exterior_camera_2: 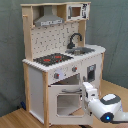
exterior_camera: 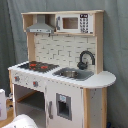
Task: Play with the kitchen
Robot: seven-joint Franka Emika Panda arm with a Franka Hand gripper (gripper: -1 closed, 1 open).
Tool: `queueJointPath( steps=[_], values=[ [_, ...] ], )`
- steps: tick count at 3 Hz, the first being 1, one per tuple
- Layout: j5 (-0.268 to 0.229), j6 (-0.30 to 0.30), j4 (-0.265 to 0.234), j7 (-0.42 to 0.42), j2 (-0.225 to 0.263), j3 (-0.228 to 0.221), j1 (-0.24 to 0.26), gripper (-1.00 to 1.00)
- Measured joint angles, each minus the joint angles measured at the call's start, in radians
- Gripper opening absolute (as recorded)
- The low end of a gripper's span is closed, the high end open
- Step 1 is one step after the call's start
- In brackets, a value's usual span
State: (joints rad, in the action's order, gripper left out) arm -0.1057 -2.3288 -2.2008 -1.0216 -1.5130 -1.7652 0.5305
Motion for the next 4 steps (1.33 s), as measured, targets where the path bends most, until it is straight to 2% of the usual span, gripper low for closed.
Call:
queueJointPath(
  steps=[1, 2, 3, 4],
  values=[
    [0.0, 0.005, 0.0, -0.003, 0.001, -0.005, -0.002, 1.0],
    [-0.059, 0.061, 0.0, -0.009, 0.011, 0.026, -0.04, 1.0],
    [-0.096, 0.114, 0.0, 0.012, 0.022, 0.064, -0.106, 1.0],
    [-0.105, 0.133, -0.008, 0.095, 0.022, 0.13, -0.148, 1.0]
  ],
)
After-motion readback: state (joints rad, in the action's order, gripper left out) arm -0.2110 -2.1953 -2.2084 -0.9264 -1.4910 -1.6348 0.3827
